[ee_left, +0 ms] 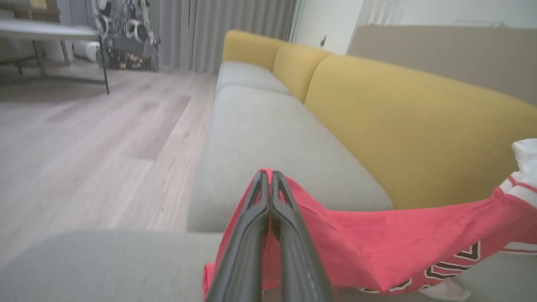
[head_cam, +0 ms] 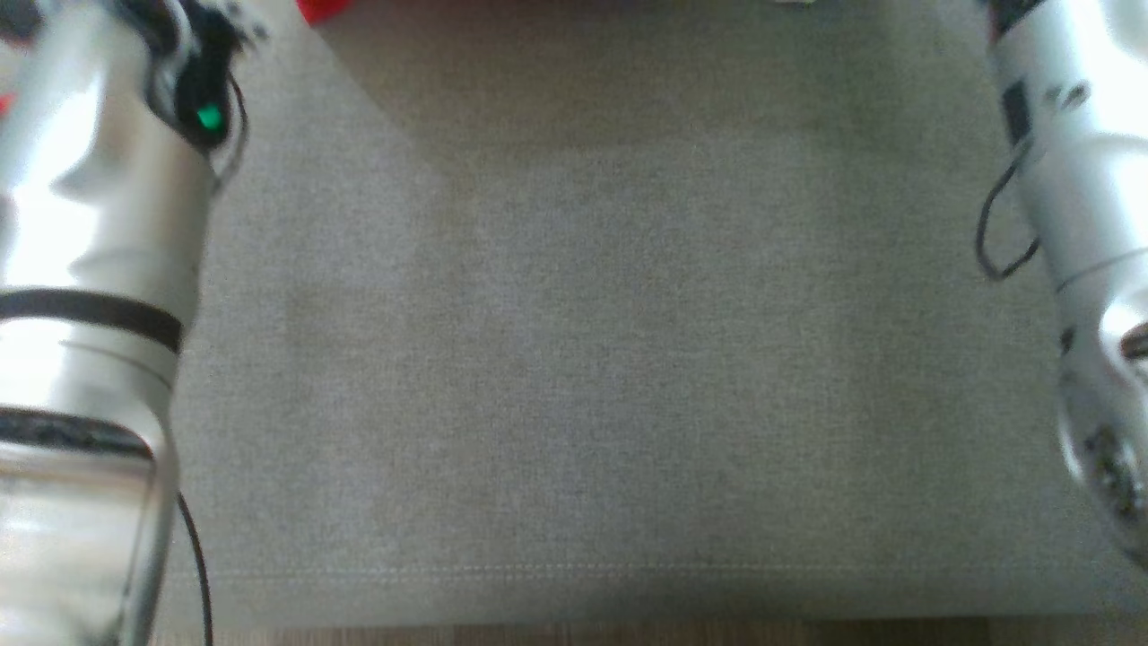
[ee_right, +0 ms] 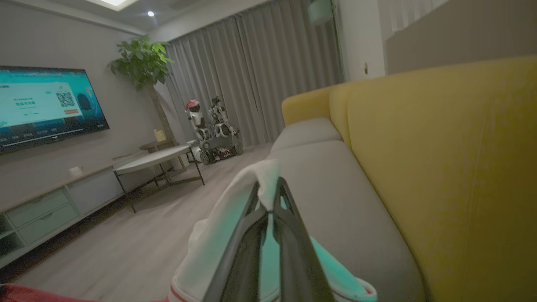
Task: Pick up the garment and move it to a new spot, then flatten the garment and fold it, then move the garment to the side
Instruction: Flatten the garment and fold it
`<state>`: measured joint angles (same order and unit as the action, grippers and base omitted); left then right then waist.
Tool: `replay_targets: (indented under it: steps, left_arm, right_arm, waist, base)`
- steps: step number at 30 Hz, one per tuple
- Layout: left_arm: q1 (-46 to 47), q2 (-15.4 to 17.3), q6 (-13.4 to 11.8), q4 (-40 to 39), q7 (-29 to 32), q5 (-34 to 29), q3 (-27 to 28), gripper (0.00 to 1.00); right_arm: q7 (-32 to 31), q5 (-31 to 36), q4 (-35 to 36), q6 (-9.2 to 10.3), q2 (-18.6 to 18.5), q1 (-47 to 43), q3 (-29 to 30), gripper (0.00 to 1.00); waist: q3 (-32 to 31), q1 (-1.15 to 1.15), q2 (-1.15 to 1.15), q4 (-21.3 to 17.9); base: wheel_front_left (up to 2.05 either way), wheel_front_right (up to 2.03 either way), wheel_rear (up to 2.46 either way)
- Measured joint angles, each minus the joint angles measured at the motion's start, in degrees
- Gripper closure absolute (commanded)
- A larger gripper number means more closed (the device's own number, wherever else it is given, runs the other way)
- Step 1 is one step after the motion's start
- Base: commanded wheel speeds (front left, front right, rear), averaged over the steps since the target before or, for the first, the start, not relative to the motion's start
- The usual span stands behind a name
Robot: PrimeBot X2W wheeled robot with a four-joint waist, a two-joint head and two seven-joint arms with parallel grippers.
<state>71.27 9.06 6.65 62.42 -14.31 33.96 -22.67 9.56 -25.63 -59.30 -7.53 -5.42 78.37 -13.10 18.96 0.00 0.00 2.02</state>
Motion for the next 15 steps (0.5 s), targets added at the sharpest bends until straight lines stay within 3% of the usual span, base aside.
replay_targets:
  steps: [7,15]
  left_arm:
    - [-10.1,-1.26,0.46,1.78,0.01,1.62,1.47,1.0]
    - [-24.58,-1.52,0.47,-7.0,0.01,0.02,3.86,1.0]
  right_arm:
    - [1.22,-6.91,-3.23,0.0,0.18,-13.99,-2.11,1.0]
    - [3.14,-11.52,2.44,0.0,-0.24,-29.69,-3.69,1.0]
  waist:
    - [2.59,0.0,0.0,0.04]
    - [-0.12,0.0,0.0,0.48]
  base:
    - [0.0,0.0,0.0]
    - [0.0,0.0,0.0]
